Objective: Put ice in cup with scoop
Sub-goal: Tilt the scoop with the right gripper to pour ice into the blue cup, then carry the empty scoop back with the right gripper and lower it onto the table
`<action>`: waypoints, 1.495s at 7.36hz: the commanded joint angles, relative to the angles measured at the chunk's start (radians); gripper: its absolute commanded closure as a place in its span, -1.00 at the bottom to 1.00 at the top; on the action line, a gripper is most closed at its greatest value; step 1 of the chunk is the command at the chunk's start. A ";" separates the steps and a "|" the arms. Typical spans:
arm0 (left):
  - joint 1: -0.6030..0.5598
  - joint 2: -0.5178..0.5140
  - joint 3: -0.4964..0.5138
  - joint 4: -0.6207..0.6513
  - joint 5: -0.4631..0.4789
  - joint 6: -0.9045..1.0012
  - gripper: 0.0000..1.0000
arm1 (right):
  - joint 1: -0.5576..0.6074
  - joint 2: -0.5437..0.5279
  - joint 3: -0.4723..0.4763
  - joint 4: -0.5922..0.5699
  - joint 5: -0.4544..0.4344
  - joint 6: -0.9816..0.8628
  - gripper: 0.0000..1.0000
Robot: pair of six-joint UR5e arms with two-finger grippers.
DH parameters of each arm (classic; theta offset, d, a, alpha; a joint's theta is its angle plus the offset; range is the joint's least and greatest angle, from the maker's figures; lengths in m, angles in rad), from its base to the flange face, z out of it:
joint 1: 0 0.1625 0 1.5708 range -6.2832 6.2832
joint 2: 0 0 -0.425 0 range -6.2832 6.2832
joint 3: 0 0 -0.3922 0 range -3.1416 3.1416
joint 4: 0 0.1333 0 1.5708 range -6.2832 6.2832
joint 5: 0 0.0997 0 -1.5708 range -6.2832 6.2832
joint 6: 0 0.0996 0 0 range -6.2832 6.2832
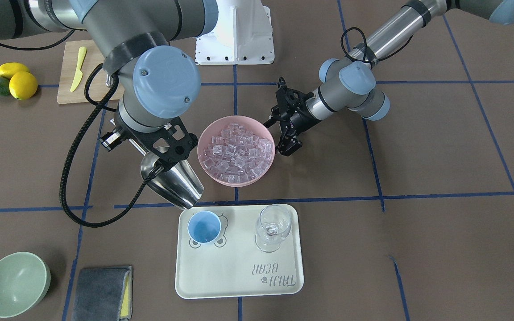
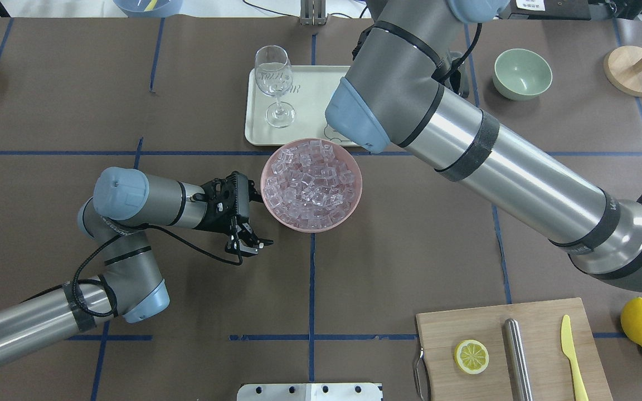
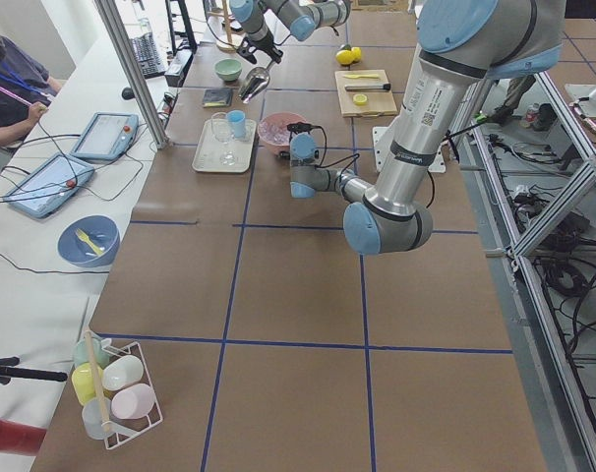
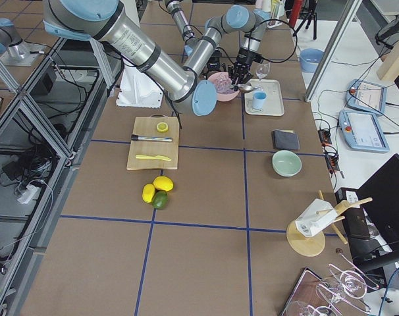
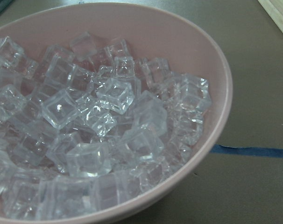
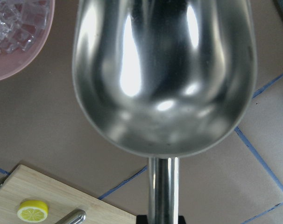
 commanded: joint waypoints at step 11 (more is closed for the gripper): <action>-0.006 0.005 -0.001 -0.003 0.000 0.000 -1.00 | 0.176 -0.511 0.588 0.047 0.334 0.536 1.00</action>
